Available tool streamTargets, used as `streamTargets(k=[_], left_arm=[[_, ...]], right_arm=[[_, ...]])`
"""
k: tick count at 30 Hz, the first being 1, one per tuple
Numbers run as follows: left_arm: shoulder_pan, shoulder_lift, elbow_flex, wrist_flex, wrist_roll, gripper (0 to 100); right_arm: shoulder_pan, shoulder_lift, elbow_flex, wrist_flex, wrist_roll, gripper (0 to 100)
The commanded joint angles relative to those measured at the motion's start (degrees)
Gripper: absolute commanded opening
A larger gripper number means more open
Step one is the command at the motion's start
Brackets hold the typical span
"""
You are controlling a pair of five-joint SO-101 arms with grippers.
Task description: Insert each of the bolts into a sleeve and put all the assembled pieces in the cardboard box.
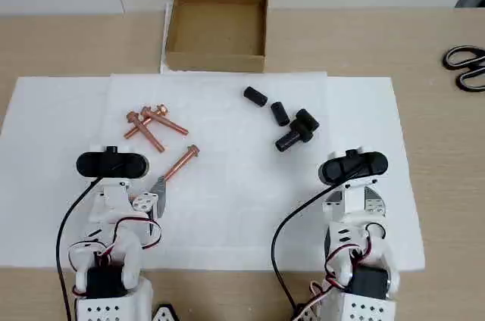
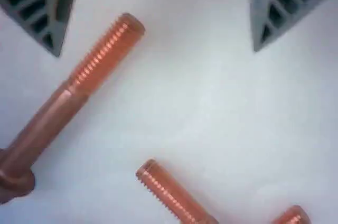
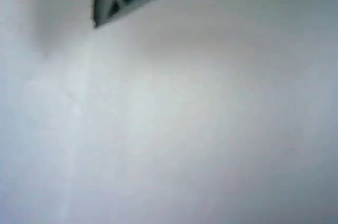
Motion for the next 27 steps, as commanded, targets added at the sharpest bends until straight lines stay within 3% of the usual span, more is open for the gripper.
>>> streamTargets(k=[1,10,13,21,27], left_arm=[[-0.09,-0.62,-1.80,-1.67,0.09,22],[-0.44,-0.26,-13.76,10.81,-0.18,22],[-0.53,-0.26,-17.54,12.66,-3.96,22],[-13.45,-0.18,-26.95,13.19,-6.15,22],[-14.86,0.09,-37.85,19.87,-6.15,22]], right_arm=[[0.13,-0.66,0.18,-0.84,0.44,16.9],[2.24,-0.66,-2.64,-0.31,0.53,16.9],[4.70,-0.66,-7.56,-0.31,0.53,16.9],[14.37,-0.66,-22.68,-0.31,0.62,16.9],[24.04,-0.57,-32.62,6.73,0.62,16.9]])
